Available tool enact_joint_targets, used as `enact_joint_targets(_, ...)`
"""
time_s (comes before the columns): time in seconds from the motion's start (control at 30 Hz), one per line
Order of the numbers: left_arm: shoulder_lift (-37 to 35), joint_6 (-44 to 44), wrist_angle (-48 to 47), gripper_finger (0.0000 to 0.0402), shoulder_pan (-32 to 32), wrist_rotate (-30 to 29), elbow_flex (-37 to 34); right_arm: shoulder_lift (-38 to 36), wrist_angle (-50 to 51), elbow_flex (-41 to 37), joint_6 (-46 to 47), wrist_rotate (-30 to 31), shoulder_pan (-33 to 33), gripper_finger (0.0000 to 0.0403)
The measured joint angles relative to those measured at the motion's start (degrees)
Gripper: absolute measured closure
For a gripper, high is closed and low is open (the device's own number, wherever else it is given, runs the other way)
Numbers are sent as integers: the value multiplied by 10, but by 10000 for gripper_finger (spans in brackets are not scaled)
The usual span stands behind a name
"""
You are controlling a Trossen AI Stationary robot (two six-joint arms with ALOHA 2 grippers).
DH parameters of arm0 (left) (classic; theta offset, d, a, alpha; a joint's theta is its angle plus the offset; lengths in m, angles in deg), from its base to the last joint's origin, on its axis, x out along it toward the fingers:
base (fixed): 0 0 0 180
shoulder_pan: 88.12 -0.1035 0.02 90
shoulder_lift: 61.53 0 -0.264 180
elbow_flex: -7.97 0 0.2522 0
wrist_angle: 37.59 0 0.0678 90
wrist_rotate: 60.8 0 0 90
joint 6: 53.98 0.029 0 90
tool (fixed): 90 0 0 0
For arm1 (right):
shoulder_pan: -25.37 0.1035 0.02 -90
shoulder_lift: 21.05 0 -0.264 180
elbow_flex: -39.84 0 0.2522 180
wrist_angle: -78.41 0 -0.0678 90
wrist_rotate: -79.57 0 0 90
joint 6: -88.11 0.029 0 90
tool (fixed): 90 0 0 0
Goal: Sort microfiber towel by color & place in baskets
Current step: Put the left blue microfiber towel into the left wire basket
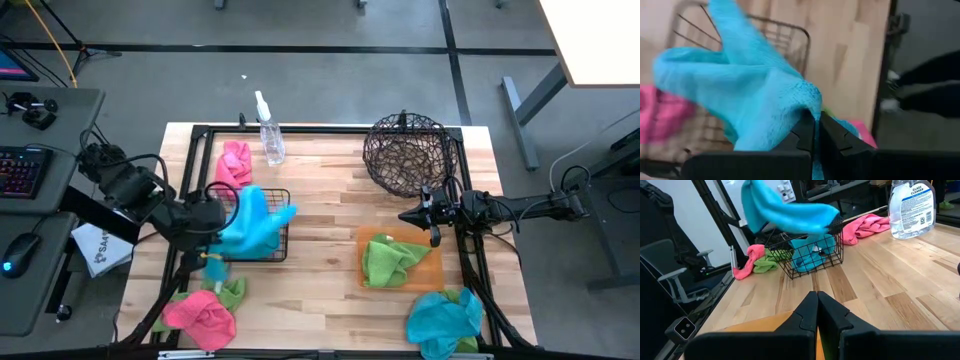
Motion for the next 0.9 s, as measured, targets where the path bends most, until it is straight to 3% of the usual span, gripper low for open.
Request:
enact_joint_targets(0.17,-9,-21,0,401,-13,-5,-2,0,0,0,0,0,0,402)
enact_joint_targets(0.53,-10,45,1,401,-128,-204,-35,0,0,0,0,0,0,402)
enact_joint_targets(0.7,-12,39,8,401,-157,-176,-134,0,0,0,0,0,0,402)
enact_joint_targets(0.9,-35,17,142,401,-125,-144,-284,0,0,0,0,0,0,402)
